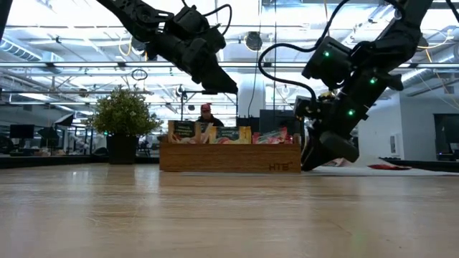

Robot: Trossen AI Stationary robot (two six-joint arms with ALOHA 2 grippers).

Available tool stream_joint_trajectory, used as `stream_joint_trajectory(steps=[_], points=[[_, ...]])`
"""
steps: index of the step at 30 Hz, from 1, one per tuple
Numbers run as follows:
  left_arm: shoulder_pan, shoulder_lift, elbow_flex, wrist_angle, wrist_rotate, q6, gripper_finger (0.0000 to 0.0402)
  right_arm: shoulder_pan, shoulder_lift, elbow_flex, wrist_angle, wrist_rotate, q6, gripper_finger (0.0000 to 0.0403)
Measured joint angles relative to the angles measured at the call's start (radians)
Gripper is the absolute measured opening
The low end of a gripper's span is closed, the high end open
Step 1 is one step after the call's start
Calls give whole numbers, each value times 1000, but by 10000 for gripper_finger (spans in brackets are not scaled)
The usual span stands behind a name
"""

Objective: Pick & Place Tea
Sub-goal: Put the red tea bag into the right section of the wooden organizer

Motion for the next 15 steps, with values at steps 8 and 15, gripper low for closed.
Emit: stream_joint_trajectory(steps=[8, 15], points=[[0, 0, 0, -1, 0, 0, 182, 5, 1, -1, 0, 1, 24, 7], [0, 0, 0, -4, 0, -4, 182, 51, 1, 18, 69, 43, -38, 0]])
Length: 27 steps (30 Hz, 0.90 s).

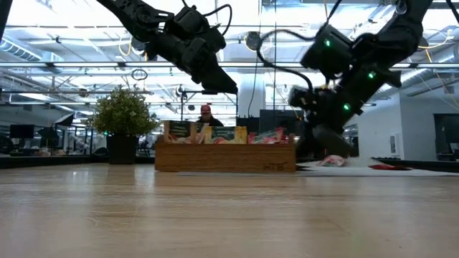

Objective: Pick & Place Tea
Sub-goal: Put the red tea bag into the right section of the wooden organizer

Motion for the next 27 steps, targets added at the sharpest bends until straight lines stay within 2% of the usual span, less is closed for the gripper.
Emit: stream_joint_trajectory(steps=[4, 6, 7, 11, 13, 18, 21, 24, 27], points=[[0, 0, 0, 0, 0, 0, 182, 17, -1, 40, 13, 118, -41, 0], [0, 0, 0, -2, 0, -1, 182, -5, -1, 51, -15, 124, -43, 7], [0, 0, 0, -3, 0, -2, 182, -25, 0, 63, -43, 81, -37, 14], [0, 0, 0, -9, 0, -2, 182, -120, 0, 108, -109, -203, 63, 69], [0, 0, 0, -12, 0, 1, 182, -149, 0, 108, -130, -276, 69, 108], [0, 0, 0, -32, 0, 4, 182, -181, 9, 107, -202, -305, 56, 201], [0, 0, 0, -33, 0, 5, 182, -189, 34, 106, -205, -304, 50, 239], [0, 0, 0, -31, 0, 6, 182, -196, 68, 110, -175, -306, 52, 252], [0, 0, 0, -34, 2, 5, 182, -196, 95, 111, -163, -307, 53, 242]])
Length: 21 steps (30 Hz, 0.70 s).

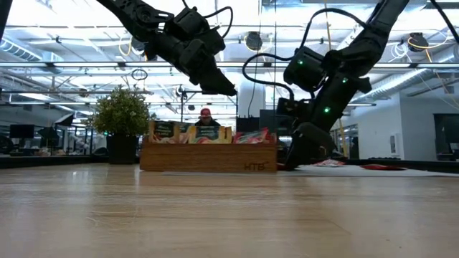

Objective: Pick & Place Tea
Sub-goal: Put the red tea bag into the right section of the wooden organizer

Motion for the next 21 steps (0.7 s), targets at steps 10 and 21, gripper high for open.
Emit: stream_joint_trajectory(steps=[10, 21], points=[[-1, 0, 0, -20, 3, 2, 182, 17, 5, -2, -3, -14, 34, 80], [-1, 0, 0, -21, 4, -1, 182, 63, -19, -7, 28, 74, 10, 0]])
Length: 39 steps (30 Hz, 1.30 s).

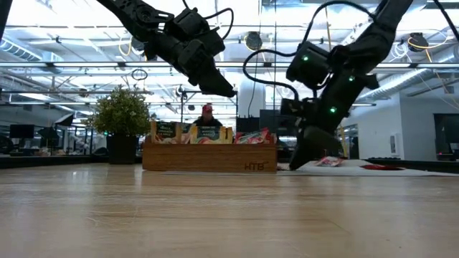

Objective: Pick & Place Tea
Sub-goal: Put the red tea bag into the right section of the wooden organizer

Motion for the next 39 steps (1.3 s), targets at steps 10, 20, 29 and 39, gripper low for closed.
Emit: stream_joint_trajectory(steps=[10, 20, 29, 39], points=[[-10, 0, 0, 7, 0, 1, 182, 4, -124, 5, 65, 116, -58, 7], [-22, 0, 0, 8, -1, 0, 182, -158, -28, 150, -112, -231, -31, 182], [-21, 0, 0, 11, -1, 9, 182, -153, 106, 153, -101, -228, -51, 267], [-21, 0, 0, 2, -2, 20, 182, -145, 127, 153, -103, -231, -42, 155]])
